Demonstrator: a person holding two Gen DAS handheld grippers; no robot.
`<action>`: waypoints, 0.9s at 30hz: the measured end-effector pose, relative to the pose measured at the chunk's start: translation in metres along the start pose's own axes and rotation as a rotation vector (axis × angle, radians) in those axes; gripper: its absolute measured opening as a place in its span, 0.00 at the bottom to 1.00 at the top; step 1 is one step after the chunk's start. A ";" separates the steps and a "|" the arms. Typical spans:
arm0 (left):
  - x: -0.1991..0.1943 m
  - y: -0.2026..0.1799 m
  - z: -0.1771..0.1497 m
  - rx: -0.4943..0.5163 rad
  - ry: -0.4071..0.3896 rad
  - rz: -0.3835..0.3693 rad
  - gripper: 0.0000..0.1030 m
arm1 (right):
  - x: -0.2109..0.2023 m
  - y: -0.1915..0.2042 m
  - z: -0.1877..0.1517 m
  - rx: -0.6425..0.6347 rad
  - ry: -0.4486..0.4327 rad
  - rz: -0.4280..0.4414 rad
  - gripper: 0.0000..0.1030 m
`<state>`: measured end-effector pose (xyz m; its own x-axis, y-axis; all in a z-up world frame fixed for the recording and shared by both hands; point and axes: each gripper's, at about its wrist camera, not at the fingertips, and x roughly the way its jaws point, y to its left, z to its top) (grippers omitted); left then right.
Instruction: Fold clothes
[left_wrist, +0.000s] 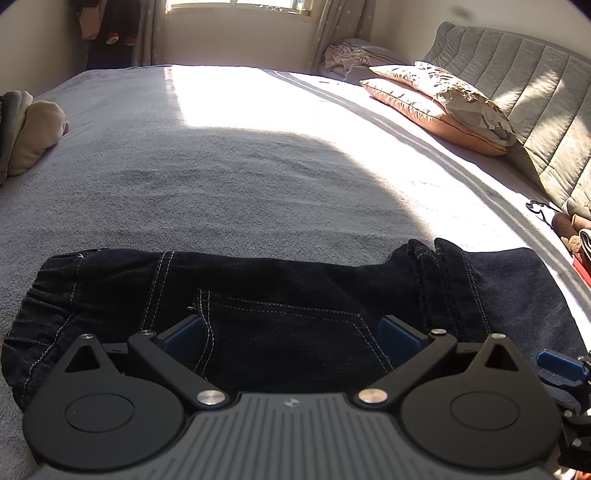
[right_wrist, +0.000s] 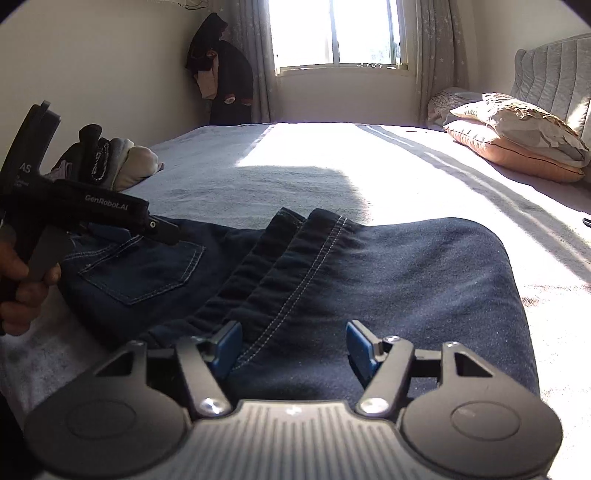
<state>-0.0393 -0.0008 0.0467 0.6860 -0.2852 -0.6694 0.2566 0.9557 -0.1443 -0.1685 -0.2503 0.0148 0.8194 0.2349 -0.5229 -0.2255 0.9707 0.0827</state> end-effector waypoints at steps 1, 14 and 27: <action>0.000 -0.002 0.000 0.004 -0.002 0.000 1.00 | -0.007 -0.005 0.003 0.015 -0.041 -0.023 0.60; -0.019 -0.021 0.014 -0.010 -0.071 0.018 1.00 | -0.012 -0.042 0.001 0.092 -0.032 -0.177 0.62; -0.012 -0.061 -0.003 0.097 -0.018 -0.117 1.00 | -0.022 -0.077 0.006 0.215 -0.046 -0.206 0.67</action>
<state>-0.0653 -0.0552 0.0611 0.6594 -0.3960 -0.6390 0.3993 0.9047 -0.1486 -0.1658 -0.3302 0.0251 0.8602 0.0293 -0.5091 0.0605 0.9854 0.1591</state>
